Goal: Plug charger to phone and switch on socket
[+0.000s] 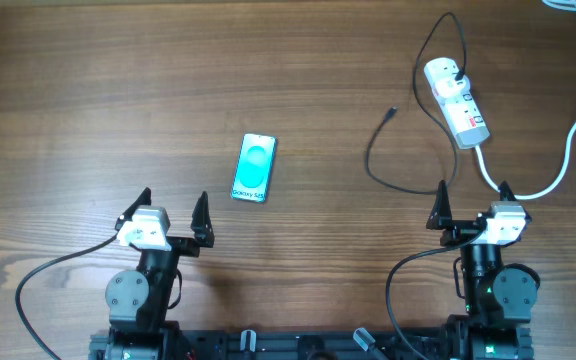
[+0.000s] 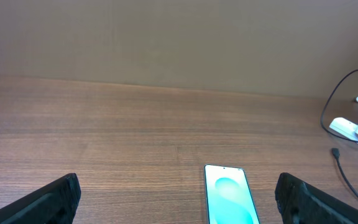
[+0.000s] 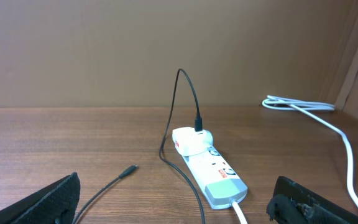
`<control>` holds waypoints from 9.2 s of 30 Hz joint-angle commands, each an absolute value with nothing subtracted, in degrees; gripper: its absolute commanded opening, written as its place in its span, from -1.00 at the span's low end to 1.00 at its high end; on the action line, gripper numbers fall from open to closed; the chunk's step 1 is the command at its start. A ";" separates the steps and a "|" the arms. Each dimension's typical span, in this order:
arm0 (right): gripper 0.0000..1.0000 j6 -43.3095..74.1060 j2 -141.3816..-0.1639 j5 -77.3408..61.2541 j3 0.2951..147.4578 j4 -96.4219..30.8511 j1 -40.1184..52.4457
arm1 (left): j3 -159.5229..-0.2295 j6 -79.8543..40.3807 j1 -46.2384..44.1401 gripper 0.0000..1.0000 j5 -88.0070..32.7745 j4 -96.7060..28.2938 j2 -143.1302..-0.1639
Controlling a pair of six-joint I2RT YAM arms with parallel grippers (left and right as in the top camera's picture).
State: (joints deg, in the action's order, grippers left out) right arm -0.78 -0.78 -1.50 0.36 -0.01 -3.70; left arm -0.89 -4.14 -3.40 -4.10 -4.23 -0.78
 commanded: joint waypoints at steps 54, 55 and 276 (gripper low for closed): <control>1.00 -1.50 -0.21 -2.24 0.30 0.14 -4.03 | -4.21 -3.88 -3.64 1.00 -5.72 -2.11 -0.51; 1.00 -1.50 -0.21 -2.24 0.30 0.14 -4.03 | -5.04 -3.88 -3.64 1.00 -5.72 -2.87 -0.62; 0.99 -1.48 -0.21 -2.24 0.30 0.14 -4.03 | -73.17 -27.90 -25.26 0.22 -0.34 -45.65 -121.27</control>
State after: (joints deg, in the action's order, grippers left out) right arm -0.78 -0.78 -1.50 0.36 -0.01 -3.70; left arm -76.16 -27.55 -24.99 2.70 -45.15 -115.96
